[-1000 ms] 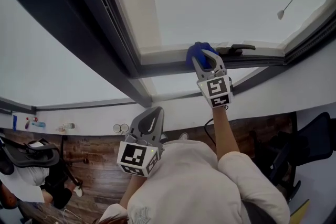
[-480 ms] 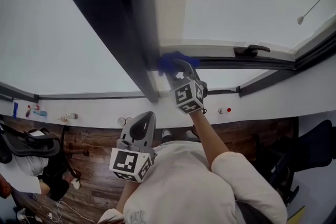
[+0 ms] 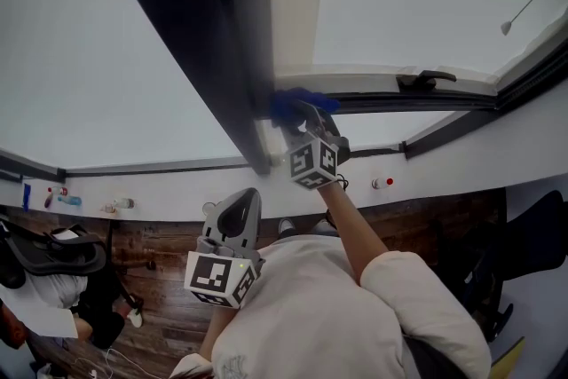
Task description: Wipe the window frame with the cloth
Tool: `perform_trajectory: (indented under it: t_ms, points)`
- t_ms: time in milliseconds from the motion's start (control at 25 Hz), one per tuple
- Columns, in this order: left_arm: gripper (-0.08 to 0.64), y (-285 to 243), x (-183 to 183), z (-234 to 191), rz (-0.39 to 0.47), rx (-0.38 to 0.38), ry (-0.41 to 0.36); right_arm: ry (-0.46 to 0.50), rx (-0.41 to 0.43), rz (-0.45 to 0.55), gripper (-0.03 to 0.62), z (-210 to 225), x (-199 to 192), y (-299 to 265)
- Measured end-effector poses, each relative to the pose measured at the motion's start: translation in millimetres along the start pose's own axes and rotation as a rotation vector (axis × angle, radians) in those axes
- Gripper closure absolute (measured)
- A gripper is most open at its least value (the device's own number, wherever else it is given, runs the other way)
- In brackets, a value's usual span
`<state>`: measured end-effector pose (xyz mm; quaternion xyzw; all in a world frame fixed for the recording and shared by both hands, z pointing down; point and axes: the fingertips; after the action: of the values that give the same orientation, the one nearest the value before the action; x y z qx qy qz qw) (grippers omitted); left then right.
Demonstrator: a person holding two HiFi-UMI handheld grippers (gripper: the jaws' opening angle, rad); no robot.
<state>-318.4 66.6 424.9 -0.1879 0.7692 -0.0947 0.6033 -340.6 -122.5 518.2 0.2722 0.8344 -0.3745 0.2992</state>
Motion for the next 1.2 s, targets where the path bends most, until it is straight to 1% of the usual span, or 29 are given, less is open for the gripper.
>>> perform_trajectory:
  t_ms: [160, 400, 560, 1000, 1200]
  points:
    - [0.551, -2, 0, 2, -0.003, -0.018, -0.009, -0.057, 0.004, 0.012, 0.494, 0, -2, 3]
    - [0.551, -6, 4, 10, 0.009, -0.050, -0.017, -0.040, 0.012, 0.018, 0.494, 0, -3, 3]
    - [0.551, -10, 4, 15, 0.004, -0.063, -0.022, -0.035, -0.006, -0.001, 0.494, 5, -9, 5]
    - [0.551, -18, 4, 26, -0.001, -0.089, -0.034, -0.066, -0.040, -0.017, 0.494, 23, -26, 16]
    - [0.551, -21, 1, 32, -0.013, -0.105, -0.039, -0.083, -0.030, -0.012, 0.494, 28, -30, 18]
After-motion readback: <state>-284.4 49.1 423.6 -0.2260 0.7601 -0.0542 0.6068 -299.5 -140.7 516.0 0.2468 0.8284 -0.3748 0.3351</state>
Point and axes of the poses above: the fingertips, and each gripper's own axes: y backward along the fingers, z to its right, x out of its top, and after that the axes turned 6 degrees about -z, right-handed
